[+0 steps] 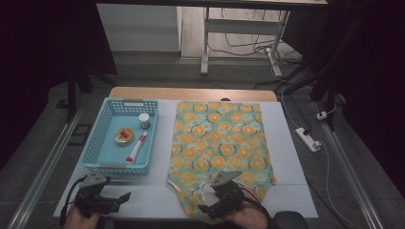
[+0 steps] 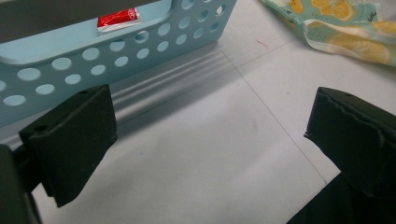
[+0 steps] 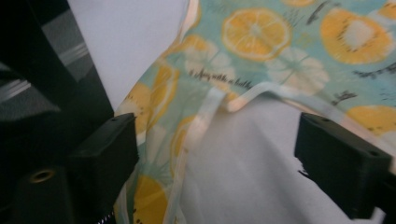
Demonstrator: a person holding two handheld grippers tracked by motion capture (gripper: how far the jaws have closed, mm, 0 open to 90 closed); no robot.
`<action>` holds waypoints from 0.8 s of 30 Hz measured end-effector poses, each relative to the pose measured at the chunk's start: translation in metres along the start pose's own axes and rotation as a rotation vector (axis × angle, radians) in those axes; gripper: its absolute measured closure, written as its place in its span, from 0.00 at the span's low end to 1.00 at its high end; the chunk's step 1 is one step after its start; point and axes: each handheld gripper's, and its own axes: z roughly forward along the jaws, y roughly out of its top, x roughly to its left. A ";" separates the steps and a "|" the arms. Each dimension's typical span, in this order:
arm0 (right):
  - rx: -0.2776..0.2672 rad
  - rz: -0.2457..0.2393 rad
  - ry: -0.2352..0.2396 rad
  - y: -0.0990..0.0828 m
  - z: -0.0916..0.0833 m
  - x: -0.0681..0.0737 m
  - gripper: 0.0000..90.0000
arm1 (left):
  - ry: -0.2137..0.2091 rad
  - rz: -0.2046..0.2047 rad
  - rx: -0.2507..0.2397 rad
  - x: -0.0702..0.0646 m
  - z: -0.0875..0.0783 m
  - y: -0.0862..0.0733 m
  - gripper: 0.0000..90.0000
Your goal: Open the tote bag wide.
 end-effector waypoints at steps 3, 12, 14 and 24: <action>0.034 -0.023 0.015 -0.002 0.002 0.002 0.30 | 0.000 0.000 -0.001 0.000 0.000 0.000 0.02; 0.125 -0.047 0.067 -0.009 0.000 -0.001 0.58 | -0.001 0.000 0.000 0.000 0.000 0.000 0.02; 0.141 -0.058 0.065 -0.011 -0.002 -0.001 0.69 | 0.000 0.000 0.000 0.000 0.000 0.000 0.02; 0.080 -0.064 0.033 -0.002 -0.020 -0.015 0.98 | 0.000 0.000 0.000 0.000 0.000 0.000 0.03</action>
